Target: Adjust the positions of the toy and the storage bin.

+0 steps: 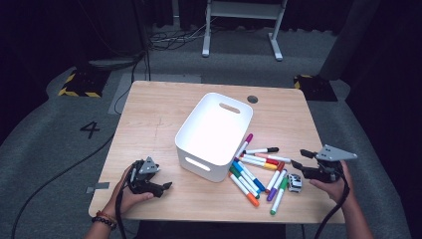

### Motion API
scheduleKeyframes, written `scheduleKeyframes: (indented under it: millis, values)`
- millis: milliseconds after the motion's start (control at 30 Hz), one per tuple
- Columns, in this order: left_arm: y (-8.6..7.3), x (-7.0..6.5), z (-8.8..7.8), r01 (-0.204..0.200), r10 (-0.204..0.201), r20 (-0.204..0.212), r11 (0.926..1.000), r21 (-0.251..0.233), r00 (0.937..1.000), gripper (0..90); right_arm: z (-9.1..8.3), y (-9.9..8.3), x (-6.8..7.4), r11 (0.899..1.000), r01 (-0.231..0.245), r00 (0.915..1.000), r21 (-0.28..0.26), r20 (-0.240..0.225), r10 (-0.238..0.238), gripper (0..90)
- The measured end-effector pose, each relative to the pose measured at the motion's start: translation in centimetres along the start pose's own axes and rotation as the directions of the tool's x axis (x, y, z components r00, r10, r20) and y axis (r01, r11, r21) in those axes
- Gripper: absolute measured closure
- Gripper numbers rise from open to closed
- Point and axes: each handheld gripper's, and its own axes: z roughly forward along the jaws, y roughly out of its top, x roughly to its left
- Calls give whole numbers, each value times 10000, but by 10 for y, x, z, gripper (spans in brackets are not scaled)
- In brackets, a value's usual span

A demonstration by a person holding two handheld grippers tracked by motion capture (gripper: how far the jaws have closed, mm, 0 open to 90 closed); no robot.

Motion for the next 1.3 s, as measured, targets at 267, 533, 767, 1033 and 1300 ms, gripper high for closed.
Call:
scheduleKeyframes:
  millis: [267, 533, 767, 1033, 1300]
  values:
    - [-1, 2, 0, -88, 87, 127, 9999, 56, 9999, 146, 44, 29, -14, 9822, 1255, 9874, 1396, -1136, -1100, 535]
    - [0, 1, 1, 19, -20, 100, 10000, 66, 9999, 137, 80, 36, -34, 9691, 1479, 9777, 1974, -1771, -1131, 556]
    - [0, 1, 1, 36, -37, 64, 10000, 50, 10000, 136, 102, 35, -36, 9573, 1655, 9679, 2369, -2252, -1115, 551]
    - [0, 1, 1, 14, -15, 61, 10000, 67, 10000, 136, 120, 34, -34, 9454, 1566, 9757, 2857, -1933, -1032, 632]
    - [0, 1, 1, 34, -34, 63, 10000, 52, 10000, 136, 127, 31, -37, 9399, 1662, 9687, 2982, -2274, -992, 668]
